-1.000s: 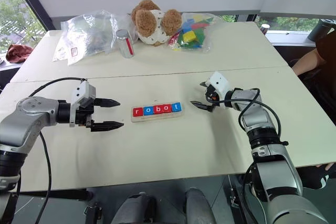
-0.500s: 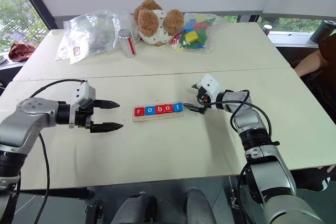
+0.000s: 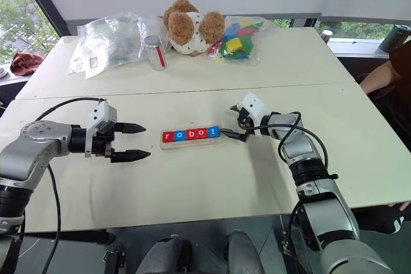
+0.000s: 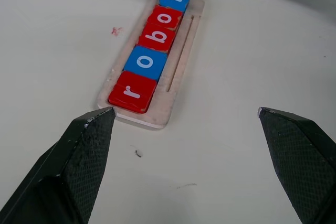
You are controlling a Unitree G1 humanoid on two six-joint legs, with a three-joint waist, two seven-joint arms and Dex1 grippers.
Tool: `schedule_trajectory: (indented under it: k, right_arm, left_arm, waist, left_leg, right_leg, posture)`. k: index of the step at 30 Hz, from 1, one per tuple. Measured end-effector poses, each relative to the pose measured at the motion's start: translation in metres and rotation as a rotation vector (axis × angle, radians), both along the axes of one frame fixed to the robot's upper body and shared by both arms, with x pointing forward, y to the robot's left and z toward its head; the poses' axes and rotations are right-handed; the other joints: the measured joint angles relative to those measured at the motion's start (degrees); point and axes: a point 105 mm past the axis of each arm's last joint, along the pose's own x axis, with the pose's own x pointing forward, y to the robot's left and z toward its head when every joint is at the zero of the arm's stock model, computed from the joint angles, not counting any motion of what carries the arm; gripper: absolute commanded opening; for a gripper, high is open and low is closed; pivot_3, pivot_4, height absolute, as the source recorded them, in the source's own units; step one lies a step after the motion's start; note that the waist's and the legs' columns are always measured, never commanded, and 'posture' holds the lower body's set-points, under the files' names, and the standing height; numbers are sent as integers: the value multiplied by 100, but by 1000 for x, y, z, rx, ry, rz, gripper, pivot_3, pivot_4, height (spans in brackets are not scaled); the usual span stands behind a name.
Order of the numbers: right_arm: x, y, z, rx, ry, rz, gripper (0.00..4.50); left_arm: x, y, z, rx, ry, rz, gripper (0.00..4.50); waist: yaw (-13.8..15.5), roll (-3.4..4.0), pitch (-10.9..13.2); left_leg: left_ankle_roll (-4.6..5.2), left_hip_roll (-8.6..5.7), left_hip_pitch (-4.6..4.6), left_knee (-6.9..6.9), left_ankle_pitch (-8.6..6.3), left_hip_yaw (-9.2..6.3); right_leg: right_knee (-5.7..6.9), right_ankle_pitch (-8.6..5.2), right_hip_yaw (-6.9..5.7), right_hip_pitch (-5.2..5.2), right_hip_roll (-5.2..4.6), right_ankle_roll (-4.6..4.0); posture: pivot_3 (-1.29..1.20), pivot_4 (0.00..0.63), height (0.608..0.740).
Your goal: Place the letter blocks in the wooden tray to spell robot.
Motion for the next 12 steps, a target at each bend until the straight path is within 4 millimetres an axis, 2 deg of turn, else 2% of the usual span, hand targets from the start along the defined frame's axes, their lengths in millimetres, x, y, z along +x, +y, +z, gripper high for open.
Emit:
schedule_trajectory:
  k: [4, 7, 10, 12]
  right_arm:
    - [2, -16, 7, -33, -32, -36, 4448]
    - [-5, -40, 26, -16, -64, -90, 4448]
    - [-33, -49, 40, 85, -5, -85, 4448]
    - [-53, -47, 38, 126, 67, -66, 4448]
  left_arm:
    - [-2, 5, -3, -4, 8, 21, 4500]
    - [-9, 19, -10, 12, 30, 68, 4500]
    - [-17, 33, -12, 2, 44, 128, 4500]
    - [-22, 38, -13, -8, 52, 161, 4500]
  waist:
    - [12, 0, 0]
    - [19, 0, 0]
    - [48, 0, 0]
    - [92, 0, -1]
  left_leg:
    - [0, 0, -1, 0, 0, 0]
    - [8, 1, -2, -5, -5, -3]
    - [38, 4, -4, -7, -22, -9]
    - [40, 4, -4, -6, -23, -9]
  right_leg:
    - [0, 0, 0, 0, -1, 0]
    - [-2, 0, -1, -2, -1, 0]
    - [-5, 0, -3, -2, -2, 0]
    - [-8, 0, -3, -1, -2, 0]
  posture:
    - [0, 150, 740]
    - [0, 150, 740]
    - [0, 150, 740]
    - [0, 150, 740]
